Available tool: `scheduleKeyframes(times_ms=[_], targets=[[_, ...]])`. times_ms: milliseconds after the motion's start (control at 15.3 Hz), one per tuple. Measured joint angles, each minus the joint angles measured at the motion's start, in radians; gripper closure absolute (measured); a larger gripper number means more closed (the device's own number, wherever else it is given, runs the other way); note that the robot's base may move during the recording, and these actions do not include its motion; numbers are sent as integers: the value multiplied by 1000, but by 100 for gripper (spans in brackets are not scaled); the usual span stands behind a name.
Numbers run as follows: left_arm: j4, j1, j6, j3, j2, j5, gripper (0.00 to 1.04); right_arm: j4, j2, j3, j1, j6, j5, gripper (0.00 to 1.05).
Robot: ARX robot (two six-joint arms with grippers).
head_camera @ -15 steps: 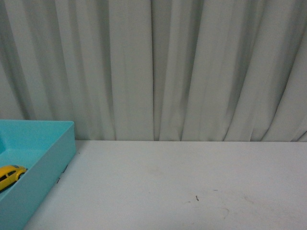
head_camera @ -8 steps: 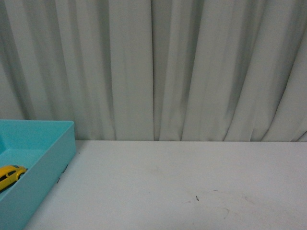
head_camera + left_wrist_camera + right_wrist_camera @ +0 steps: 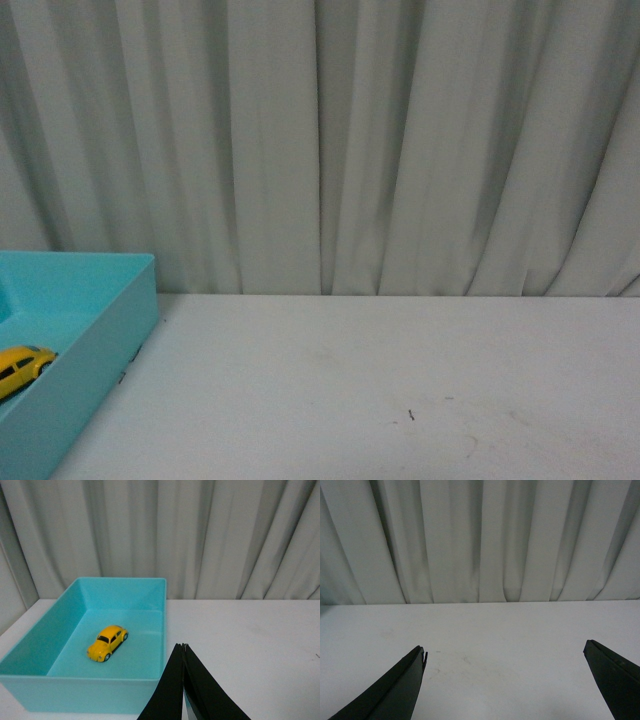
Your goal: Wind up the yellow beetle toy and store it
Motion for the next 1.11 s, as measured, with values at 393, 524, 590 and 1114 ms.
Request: scheduleKeyframes(times_ms=[393, 524, 590, 1114], targets=[[5, 0, -1, 0, -1, 2, 59, 0, 0, 0, 0, 0, 0, 7], [5, 0, -1, 0, -1, 2, 36, 0, 0, 0, 0, 0, 0, 7], [5, 0, -1, 0, -1, 2, 22, 0, 0, 0, 0, 0, 0, 7], [5, 0, 0, 0, -1, 2, 7, -1, 0, 0, 0, 0, 0, 7]])
